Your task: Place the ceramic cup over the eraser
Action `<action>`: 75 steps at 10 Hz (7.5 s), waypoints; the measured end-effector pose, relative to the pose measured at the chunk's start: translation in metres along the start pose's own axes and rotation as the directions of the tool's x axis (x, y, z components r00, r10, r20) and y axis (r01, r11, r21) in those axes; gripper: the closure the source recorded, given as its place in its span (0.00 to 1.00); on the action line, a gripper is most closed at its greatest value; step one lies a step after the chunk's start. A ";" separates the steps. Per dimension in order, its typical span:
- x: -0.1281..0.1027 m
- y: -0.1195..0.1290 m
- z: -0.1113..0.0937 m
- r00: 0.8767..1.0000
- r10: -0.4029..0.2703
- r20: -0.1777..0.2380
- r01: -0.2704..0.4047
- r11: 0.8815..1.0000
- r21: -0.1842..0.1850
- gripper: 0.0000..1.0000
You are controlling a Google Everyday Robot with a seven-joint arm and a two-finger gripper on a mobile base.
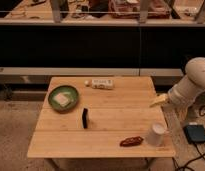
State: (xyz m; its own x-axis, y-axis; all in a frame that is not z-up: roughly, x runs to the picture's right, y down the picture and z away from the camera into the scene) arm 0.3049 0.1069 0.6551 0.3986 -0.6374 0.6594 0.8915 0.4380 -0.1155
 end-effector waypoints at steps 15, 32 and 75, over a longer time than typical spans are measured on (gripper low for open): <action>-0.027 0.022 0.111 0.999 0.048 0.002 -0.046 0.983 -0.178 0.20; -0.013 0.039 0.131 0.998 0.063 -0.024 -0.066 0.981 -0.185 0.20; 0.008 -0.056 0.013 0.998 -0.008 -0.055 0.006 1.000 -0.030 1.00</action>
State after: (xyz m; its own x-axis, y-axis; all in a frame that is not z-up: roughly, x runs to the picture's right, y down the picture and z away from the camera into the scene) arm 0.2554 0.0852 0.6764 0.4030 -0.6747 0.6183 0.8999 0.4151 -0.1336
